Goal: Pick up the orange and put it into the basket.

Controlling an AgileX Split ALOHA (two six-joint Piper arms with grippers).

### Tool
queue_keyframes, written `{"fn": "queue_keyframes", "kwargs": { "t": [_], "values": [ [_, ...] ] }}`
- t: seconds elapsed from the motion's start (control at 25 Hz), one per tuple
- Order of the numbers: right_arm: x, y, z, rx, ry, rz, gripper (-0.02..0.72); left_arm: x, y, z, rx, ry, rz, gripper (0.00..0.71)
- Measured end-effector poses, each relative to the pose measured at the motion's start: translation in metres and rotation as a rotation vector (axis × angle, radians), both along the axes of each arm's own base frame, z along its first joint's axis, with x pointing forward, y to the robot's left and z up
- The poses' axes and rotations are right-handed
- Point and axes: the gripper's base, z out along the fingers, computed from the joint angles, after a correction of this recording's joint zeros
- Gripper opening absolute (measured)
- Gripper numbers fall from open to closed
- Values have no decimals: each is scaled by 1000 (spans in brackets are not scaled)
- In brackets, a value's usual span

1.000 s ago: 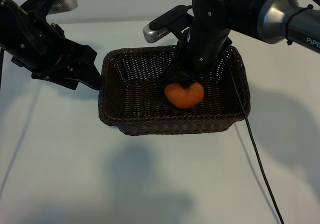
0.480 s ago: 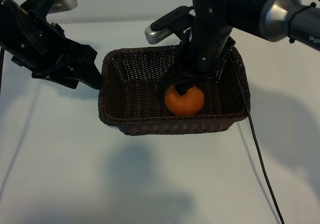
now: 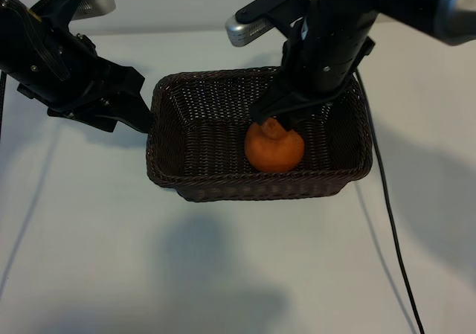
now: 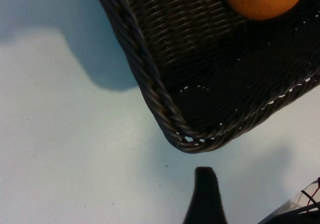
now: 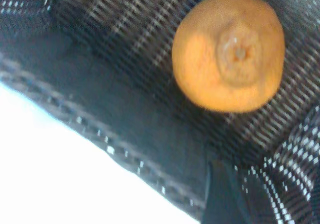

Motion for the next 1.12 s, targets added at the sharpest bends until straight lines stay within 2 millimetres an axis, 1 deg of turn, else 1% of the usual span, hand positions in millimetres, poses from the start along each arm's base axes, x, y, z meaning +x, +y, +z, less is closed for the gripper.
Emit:
{"fn": "queue_keyframes", "kwargs": {
  "t": [0.16, 0.32, 0.56, 0.84, 0.96, 1.04, 1.12],
  "values": [
    [-9, -5, 17, 7, -9, 1, 389, 0, 0, 0, 0, -2, 1, 581],
    [-15, -8, 28, 14, -22, 2, 370, 0, 0, 0, -1, -3, 2, 581],
    [-23, -15, 43, 3, -48, 7, 365, 0, 0, 0, -1, -3, 2, 581],
    [-34, -27, 69, -11, -137, -3, 363, 0, 0, 0, -1, -3, 1, 581],
    [-36, -36, 79, -4, -164, -34, 363, 0, 0, 0, -1, -3, 1, 581],
    [-35, -50, 81, -3, -167, -87, 363, 0, 0, 0, -1, -5, -2, 581],
    [-33, -66, 77, -13, -152, -141, 363, 0, 0, 0, -1, -5, -2, 581]
  ]
}}
